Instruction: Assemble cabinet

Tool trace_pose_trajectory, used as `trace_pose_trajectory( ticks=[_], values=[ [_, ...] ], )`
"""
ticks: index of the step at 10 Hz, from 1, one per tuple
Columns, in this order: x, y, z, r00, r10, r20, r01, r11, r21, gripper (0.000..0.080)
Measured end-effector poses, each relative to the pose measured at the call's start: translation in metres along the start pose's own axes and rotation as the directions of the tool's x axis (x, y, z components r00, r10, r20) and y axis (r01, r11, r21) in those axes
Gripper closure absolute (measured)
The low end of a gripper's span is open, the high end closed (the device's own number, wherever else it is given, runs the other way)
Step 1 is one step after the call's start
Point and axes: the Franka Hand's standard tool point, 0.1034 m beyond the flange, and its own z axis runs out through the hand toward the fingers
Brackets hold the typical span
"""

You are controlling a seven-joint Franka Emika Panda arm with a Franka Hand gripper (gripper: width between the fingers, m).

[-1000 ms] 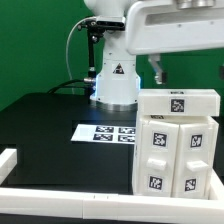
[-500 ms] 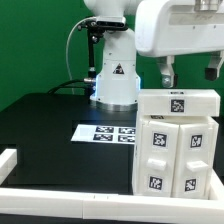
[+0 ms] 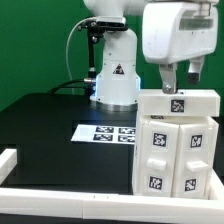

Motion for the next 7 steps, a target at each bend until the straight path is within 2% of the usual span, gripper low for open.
trace_pose_trajectory(
  ticks=[2, 4, 6, 7],
  values=[
    [-0.005, -0.002, 0.012, 1.000, -0.021, 0.014, 0.021, 1.000, 0.012, 0.0002],
    [-0.005, 0.000, 0.020, 1.000, 0.013, 0.022, -0.014, 1.000, 0.011, 0.0002],
    [-0.007, 0.001, 0.020, 0.997, 0.074, 0.024, -0.074, 0.997, 0.009, 0.0261],
    [-0.007, 0.000, 0.020, 0.991, 0.133, 0.025, -0.133, 0.991, 0.009, 0.0261]
  ],
)
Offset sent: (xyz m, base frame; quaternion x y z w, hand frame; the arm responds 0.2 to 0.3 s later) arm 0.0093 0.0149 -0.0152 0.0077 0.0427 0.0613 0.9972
